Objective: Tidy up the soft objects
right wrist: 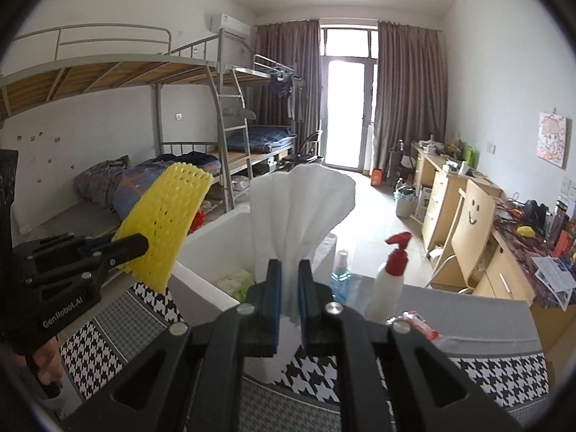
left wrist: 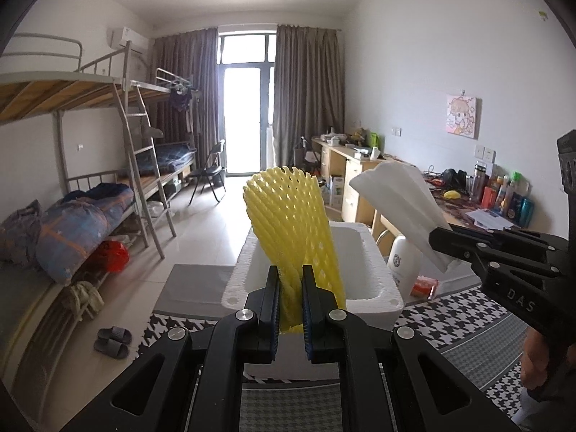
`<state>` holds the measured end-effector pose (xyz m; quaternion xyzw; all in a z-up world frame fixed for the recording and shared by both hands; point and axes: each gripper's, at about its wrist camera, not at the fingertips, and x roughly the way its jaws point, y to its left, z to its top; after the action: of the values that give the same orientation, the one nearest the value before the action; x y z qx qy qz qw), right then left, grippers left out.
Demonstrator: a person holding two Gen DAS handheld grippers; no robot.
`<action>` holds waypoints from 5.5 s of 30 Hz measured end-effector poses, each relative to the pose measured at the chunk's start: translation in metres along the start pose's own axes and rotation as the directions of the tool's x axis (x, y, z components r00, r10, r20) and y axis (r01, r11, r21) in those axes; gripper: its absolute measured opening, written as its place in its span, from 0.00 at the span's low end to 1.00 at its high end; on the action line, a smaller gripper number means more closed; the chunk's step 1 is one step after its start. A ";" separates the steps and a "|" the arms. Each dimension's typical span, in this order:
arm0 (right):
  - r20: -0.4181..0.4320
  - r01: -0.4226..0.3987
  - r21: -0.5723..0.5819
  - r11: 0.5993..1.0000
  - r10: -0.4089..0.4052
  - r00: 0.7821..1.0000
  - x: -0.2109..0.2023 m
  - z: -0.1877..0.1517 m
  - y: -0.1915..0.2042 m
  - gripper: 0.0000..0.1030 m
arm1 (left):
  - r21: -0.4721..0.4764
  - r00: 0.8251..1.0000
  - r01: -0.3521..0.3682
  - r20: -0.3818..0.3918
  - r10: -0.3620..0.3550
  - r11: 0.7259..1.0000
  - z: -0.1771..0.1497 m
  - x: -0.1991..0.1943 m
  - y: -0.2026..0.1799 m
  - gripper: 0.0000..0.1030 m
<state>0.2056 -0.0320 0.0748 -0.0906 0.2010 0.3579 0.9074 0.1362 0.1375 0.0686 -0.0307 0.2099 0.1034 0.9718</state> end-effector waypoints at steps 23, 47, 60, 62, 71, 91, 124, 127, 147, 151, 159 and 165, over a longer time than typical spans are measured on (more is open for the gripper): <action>-0.076 -0.051 0.007 0.999 0.051 0.996 0.047 0.009 0.012 0.12 | -0.044 0.995 -0.103 0.007 0.104 0.994 -0.001 -0.001 0.025 0.11; -0.175 -0.072 0.039 0.997 0.078 0.982 0.096 0.006 0.010 0.12 | -0.051 0.991 -0.128 -0.039 0.126 0.990 -0.004 0.013 0.031 0.11; -0.188 -0.075 0.012 0.997 0.075 0.979 0.087 0.004 0.013 0.65 | -0.049 0.993 -0.109 -0.043 0.107 0.993 0.002 0.017 0.033 0.11; -0.180 -0.077 0.014 0.997 0.078 0.980 0.081 0.004 0.012 0.65 | -0.046 0.994 -0.104 -0.042 0.103 0.993 0.003 0.019 0.033 0.11; -0.145 -0.062 0.027 0.998 0.065 0.987 0.064 0.005 0.007 0.65 | -0.032 0.995 -0.083 -0.049 0.082 0.996 0.007 0.030 0.025 0.11; -0.071 -0.020 0.064 0.998 0.024 0.997 0.037 0.003 -0.013 0.87 | -0.015 0.996 -0.047 -0.079 0.045 0.999 0.020 0.053 0.009 0.11; -0.051 0.083 0.070 0.994 -0.079 0.996 0.004 -0.023 -0.041 0.88 | 0.013 0.987 -0.049 -0.155 0.050 0.999 0.014 0.104 -0.008 0.84; -0.049 0.083 0.081 0.993 -0.079 0.996 0.002 -0.024 -0.044 0.88 | 0.011 0.988 -0.045 -0.150 0.046 0.999 0.015 0.099 -0.011 0.87; -0.007 0.093 0.117 0.989 -0.093 0.996 -0.037 -0.036 -0.047 0.89 | 0.017 0.995 -0.066 -0.074 0.067 0.998 0.004 0.037 -0.029 0.99; 0.031 0.109 0.108 0.988 -0.113 0.993 -0.053 -0.041 -0.041 0.98 | 0.022 0.997 -0.065 -0.044 0.066 0.998 0.001 0.017 -0.037 0.99; 0.062 0.105 0.106 0.989 -0.112 0.992 -0.078 -0.046 -0.033 0.99 | 0.018 0.997 -0.072 0.031 0.072 0.997 -0.009 -0.026 -0.042 0.99; 0.080 0.110 0.107 0.988 -0.119 0.990 -0.094 -0.053 -0.024 0.99 | 0.025 0.997 -0.052 0.055 0.051 0.998 -0.018 -0.045 -0.046 0.99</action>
<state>0.1435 -0.1231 0.0675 -0.0398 0.1741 0.2979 0.9378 0.0987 0.0821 0.0714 -0.0097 0.1855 0.1264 0.9744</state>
